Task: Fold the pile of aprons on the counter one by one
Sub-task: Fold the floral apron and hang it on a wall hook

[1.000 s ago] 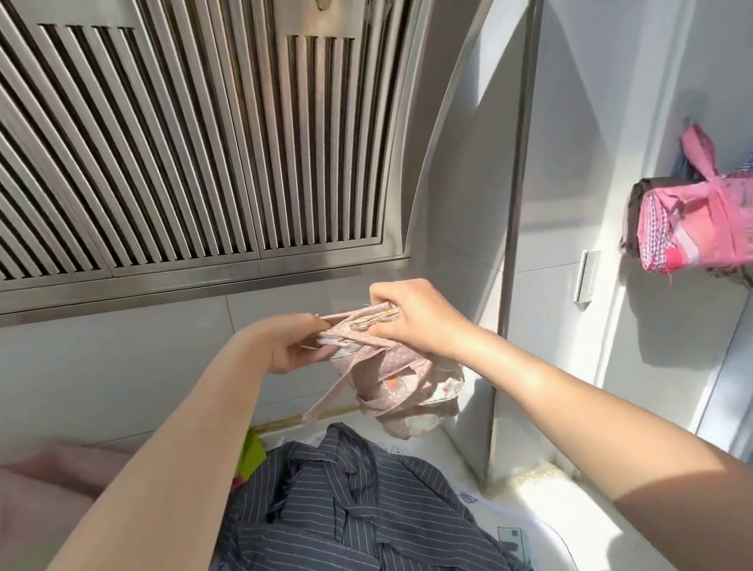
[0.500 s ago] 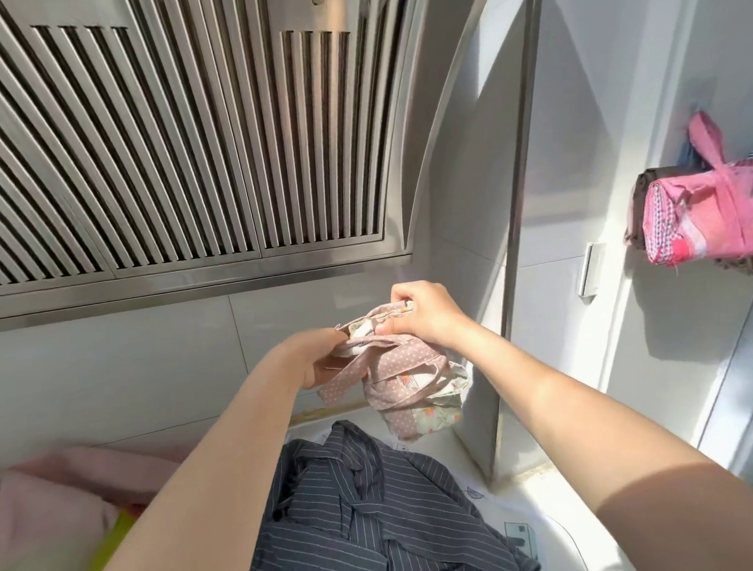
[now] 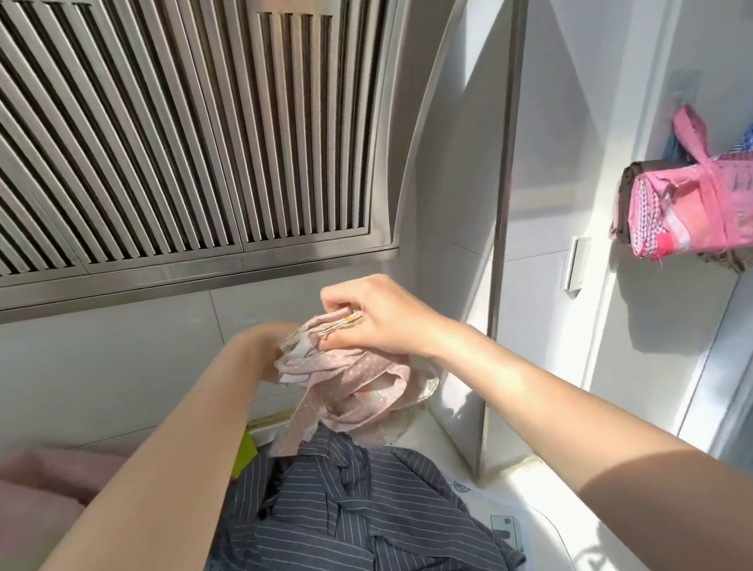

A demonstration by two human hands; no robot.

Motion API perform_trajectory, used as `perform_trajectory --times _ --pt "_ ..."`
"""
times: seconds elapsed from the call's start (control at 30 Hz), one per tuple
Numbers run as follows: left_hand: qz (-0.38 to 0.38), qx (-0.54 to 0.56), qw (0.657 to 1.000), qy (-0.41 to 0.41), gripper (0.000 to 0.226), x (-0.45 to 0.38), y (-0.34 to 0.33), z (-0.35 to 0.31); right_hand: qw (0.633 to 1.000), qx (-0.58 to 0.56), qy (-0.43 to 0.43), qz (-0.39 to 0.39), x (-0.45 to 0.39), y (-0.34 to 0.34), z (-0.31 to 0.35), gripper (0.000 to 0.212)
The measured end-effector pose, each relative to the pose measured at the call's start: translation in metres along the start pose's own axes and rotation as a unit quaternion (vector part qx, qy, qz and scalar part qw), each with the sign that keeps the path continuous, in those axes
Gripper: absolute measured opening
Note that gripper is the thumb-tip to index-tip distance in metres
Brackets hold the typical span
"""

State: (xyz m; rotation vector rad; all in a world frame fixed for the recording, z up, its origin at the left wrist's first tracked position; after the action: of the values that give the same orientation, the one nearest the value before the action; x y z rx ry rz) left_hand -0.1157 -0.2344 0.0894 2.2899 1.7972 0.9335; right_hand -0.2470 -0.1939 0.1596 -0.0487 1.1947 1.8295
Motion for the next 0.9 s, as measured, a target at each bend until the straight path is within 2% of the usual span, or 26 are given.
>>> perform_trajectory --times 0.03,0.1,0.17,0.23,0.3,0.37,0.43,0.5,0.57,0.6,0.67,0.73,0.83,0.9 --pt "0.004 -0.021 1.0 0.001 0.036 -0.002 0.003 0.002 1.0 -0.016 -0.005 -0.017 -0.001 0.006 -0.001 0.04" --pt "0.059 -0.037 0.997 0.017 0.026 -0.007 0.0 0.013 0.998 -0.032 -0.019 -0.044 0.003 0.013 -0.007 0.038" --pt "0.106 -0.042 0.992 0.046 0.009 -0.01 -0.007 0.028 0.999 -0.021 -0.015 -0.036 0.008 0.008 -0.01 0.038" --pt "0.131 -0.038 0.989 0.062 0.013 -0.015 -0.013 0.038 0.999 -0.006 -0.005 -0.034 0.011 0.003 -0.015 0.038" --pt "0.143 -0.008 0.988 0.049 0.013 -0.012 -0.024 0.034 0.997 -0.026 -0.039 -0.062 0.016 0.007 -0.029 0.04" --pt "0.133 0.0 0.99 0.046 0.02 -0.01 -0.027 0.026 0.99 -0.056 -0.091 -0.093 0.017 0.015 -0.046 0.043" --pt "0.111 -0.059 0.991 0.041 0.013 -0.003 -0.023 0.011 0.988 -0.044 -0.117 -0.091 0.017 0.014 -0.054 0.043" --pt "0.057 -0.088 0.994 0.022 0.013 0.005 0.002 -0.005 0.988 0.04 -0.135 -0.065 0.022 0.013 -0.066 0.036" --pt "0.004 -0.043 0.998 0.039 0.017 0.016 0.041 -0.008 0.969 0.161 -0.178 -0.058 0.045 0.023 -0.092 0.024" --pt "-0.012 -0.022 0.999 0.048 0.016 0.022 0.058 -0.004 0.959 0.186 -0.202 -0.074 0.061 0.031 -0.105 0.023" --pt "-0.041 -0.002 0.998 0.054 0.011 0.03 0.079 0.005 0.953 0.165 -0.227 -0.114 0.083 0.048 -0.119 0.03" --pt "-0.028 -0.02 0.999 0.012 0.022 0.027 0.062 0.01 0.963 0.102 -0.217 -0.124 0.081 0.051 -0.116 0.037" --pt "0.005 -0.104 0.988 -0.111 0.033 0.017 0.005 -0.011 0.977 0.009 -0.169 -0.13 0.045 0.042 -0.089 0.044" --pt "-0.062 -0.155 0.962 -0.217 0.027 0.014 -0.013 -0.032 0.977 -0.025 -0.151 -0.147 0.024 0.041 -0.074 0.044"
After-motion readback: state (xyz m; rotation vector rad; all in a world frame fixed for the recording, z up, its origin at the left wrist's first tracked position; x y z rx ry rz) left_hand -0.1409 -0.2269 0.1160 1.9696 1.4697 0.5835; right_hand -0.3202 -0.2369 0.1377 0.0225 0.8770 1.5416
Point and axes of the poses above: each hand's wrist, its own x-axis away from the middle knuckle, its own y-axis out of the back of the hand, z = x × y, the point moved 5 cm from there along -x, towards the middle knuckle, and after that the axes turned 15 degrees about -x, right-handed, at the moved point
